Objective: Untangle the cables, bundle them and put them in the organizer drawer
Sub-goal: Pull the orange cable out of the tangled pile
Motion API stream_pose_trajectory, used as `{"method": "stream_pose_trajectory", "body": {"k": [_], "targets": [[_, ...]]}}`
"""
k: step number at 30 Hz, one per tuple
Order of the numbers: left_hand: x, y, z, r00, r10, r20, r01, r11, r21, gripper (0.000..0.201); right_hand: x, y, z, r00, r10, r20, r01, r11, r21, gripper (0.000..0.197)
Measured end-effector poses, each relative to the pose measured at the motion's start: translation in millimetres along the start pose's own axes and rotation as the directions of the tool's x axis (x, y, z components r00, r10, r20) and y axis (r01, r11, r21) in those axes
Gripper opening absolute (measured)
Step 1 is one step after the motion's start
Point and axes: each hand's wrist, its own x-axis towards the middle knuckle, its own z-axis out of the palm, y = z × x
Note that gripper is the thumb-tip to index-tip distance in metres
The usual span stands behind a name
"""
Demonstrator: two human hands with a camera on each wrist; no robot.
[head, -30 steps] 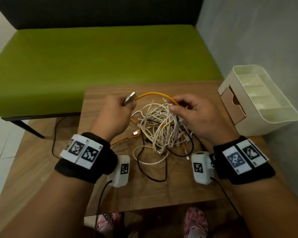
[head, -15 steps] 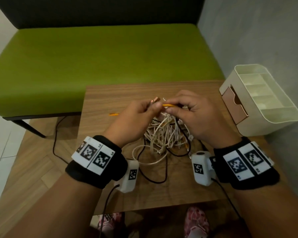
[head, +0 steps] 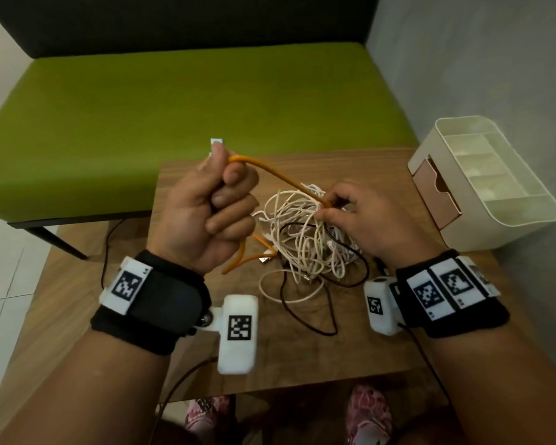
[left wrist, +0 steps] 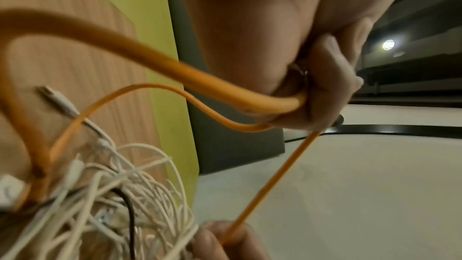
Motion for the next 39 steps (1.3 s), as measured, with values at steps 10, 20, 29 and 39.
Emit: {"method": "stream_pose_trajectory", "body": {"k": [10,20,29,39], "targets": [[9.4,-6.5,-37.4,0.808,0.344,-0.478,0.241,0.546,0.802,0.031,-5.4,-8.0,-6.7,0.995,-0.063,-0.072,0.084,0.942,0.324,0.017],[16.0,-30.1,-13.2,0.946,0.255,-0.198,0.173,0.114,0.978,0.030,-4.2,-11.0,3.5,0.988,-0.156,-0.004,0.156,0.987,-0.036,0.019],[13.8,-19.7,-4.6,0.964,0.213,-0.160,-0.063,0.766,0.640,0.029,-2.5,-17.9,3.5,0.959,-0.261,-0.110,0.263,0.965,0.007,0.013],[3.6,3.6,-35.9,0.844,0.325,-0.426,0.070,0.722,0.689,0.031,-5.8,-12.3,-8.6,0.998,-0.005,-0.055,0.022,0.950,0.311,0.010]]}}
